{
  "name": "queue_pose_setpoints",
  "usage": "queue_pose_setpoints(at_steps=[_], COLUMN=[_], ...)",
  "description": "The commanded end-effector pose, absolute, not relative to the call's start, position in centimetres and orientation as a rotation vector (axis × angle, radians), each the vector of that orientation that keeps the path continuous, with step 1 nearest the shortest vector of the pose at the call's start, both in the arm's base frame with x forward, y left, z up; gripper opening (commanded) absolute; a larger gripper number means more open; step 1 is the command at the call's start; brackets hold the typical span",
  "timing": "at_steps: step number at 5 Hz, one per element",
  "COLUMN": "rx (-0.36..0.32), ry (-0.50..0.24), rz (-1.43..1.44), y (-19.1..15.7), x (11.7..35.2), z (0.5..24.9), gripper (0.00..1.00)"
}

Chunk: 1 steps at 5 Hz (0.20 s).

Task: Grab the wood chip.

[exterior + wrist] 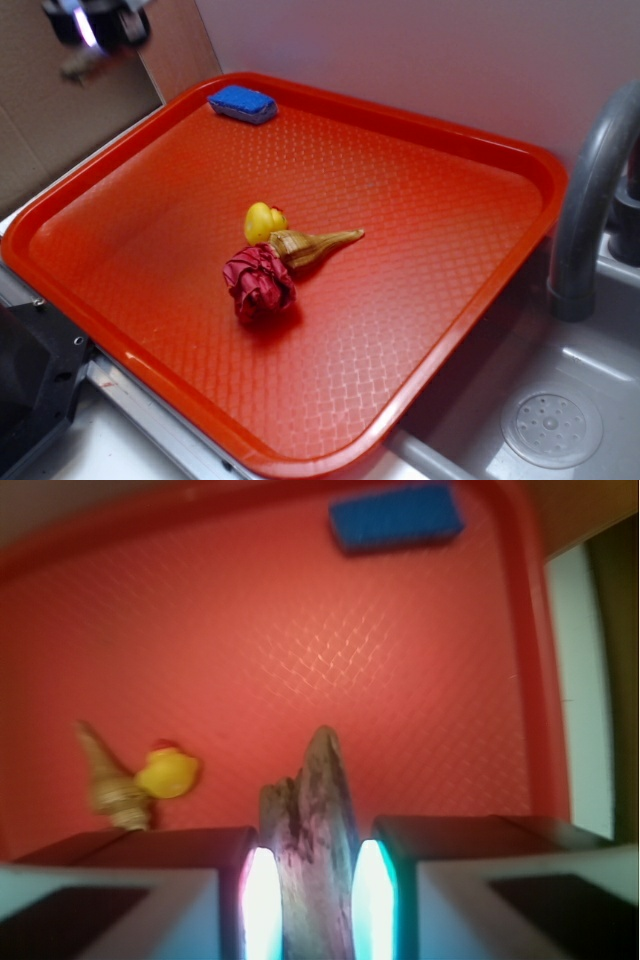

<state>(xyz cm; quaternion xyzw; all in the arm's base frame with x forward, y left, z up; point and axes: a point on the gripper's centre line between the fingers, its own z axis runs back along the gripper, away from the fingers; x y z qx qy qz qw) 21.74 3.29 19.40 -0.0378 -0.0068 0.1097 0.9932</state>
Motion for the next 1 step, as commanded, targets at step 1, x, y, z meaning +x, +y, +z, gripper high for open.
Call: queue_pose_setpoints(at_steps=[1], rx=[-0.114], ry=[-0.118], rz=[0.17], y=[4.56], x=[21.92], z=[26.09], gripper=[0.0])
